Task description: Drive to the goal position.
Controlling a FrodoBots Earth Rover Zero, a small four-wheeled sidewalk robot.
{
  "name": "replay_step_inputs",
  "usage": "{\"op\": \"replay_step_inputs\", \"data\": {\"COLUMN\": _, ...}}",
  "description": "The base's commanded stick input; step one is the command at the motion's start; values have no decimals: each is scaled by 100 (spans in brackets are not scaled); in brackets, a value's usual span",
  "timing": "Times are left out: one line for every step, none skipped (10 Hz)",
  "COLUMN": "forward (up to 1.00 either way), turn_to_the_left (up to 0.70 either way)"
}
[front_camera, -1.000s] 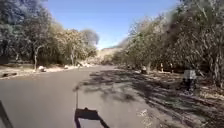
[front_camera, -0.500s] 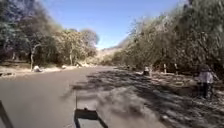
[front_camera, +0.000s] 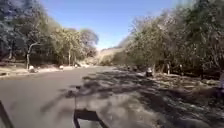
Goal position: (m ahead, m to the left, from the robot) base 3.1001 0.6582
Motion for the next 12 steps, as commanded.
{"op": "replay_step_inputs", "data": {"forward": 100, "turn_to_the_left": 0}}
{"op": "replay_step_inputs", "data": {"forward": 100, "turn_to_the_left": 0}}
{"op": "replay_step_inputs", "data": {"forward": 100, "turn_to_the_left": 0}}
{"op": "replay_step_inputs", "data": {"forward": 100, "turn_to_the_left": 0}}
{"op": "replay_step_inputs", "data": {"forward": 100, "turn_to_the_left": 0}}
{"op": "replay_step_inputs", "data": {"forward": 100, "turn_to_the_left": 0}}
{"op": "replay_step_inputs", "data": {"forward": 100, "turn_to_the_left": 0}}
{"op": "replay_step_inputs", "data": {"forward": 100, "turn_to_the_left": 0}}
{"op": "replay_step_inputs", "data": {"forward": 100, "turn_to_the_left": 0}}
{"op": "replay_step_inputs", "data": {"forward": 100, "turn_to_the_left": 0}}
{"op": "replay_step_inputs", "data": {"forward": 100, "turn_to_the_left": 0}}
{"op": "replay_step_inputs", "data": {"forward": 100, "turn_to_the_left": 0}}
